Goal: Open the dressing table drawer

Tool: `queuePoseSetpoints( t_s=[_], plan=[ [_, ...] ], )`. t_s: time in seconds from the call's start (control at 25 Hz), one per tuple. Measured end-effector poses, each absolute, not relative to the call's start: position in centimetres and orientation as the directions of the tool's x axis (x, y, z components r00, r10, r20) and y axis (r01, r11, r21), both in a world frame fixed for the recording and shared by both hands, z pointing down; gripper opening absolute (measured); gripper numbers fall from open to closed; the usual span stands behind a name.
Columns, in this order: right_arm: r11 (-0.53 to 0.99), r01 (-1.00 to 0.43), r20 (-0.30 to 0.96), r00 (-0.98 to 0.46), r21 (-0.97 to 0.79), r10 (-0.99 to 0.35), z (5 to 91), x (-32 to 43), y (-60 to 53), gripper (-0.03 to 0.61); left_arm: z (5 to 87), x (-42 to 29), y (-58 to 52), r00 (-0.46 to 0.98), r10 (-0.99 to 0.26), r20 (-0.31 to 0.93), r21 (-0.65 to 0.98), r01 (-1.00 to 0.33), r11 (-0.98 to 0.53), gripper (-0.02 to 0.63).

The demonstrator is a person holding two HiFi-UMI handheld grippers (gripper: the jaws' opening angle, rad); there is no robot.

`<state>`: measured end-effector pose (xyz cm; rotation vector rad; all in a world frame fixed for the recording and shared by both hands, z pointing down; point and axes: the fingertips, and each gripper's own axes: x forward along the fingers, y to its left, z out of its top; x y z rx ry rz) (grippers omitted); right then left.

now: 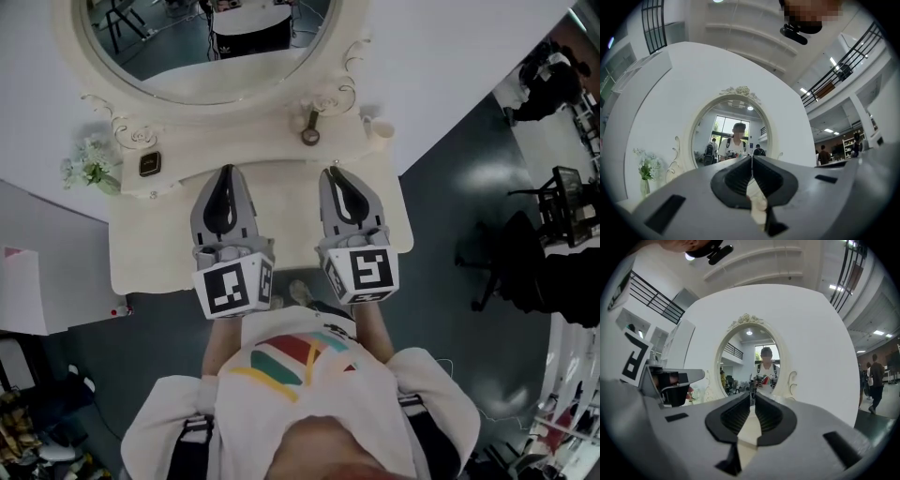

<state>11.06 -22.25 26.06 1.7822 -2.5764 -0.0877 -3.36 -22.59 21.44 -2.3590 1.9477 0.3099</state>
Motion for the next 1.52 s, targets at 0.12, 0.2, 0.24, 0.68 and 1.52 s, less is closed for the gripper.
queuePoseSetpoints(
  t_s=[0.12, 0.2, 0.24, 0.68, 1.52],
  plan=[
    [0.357, -0.933, 0.005, -0.357, 0.05, -0.934, 27.3, 11.9, -23.3, 0.01, 21.9, -3.1, -22.9, 0.169, -0.966, -0.196, 0.074, -0.98, -0.187, 0.011],
    [0.352, -0.934, 0.039, -0.351, 0.054, -0.936, 28.6, 12.7, -24.1, 0.039, 22.4, -2.9, -23.1, 0.166, -0.968, -0.191, 0.075, -0.98, -0.183, 0.011],
    [0.347, -0.936, 0.057, -0.344, 0.056, -0.937, 29.3, 13.1, -24.6, 0.044, 22.6, -2.8, -23.3, 0.164, -0.968, -0.188, 0.074, -0.981, -0.181, 0.011],
    [0.327, -0.942, 0.276, -0.294, 0.08, -0.915, 39.6, 17.4, -30.1, 0.067, 26.8, -0.8, -26.4, 0.148, -0.98, -0.13, 0.021, -0.988, -0.152, 0.012],
    [0.291, -0.957, 0.566, -0.229, 0.02, -0.792, 56.8, 21.0, -36.9, 0.092, 34.8, 0.7, -28.8, 0.102, -0.994, 0.026, -0.004, -0.995, -0.103, 0.012]
  ],
)
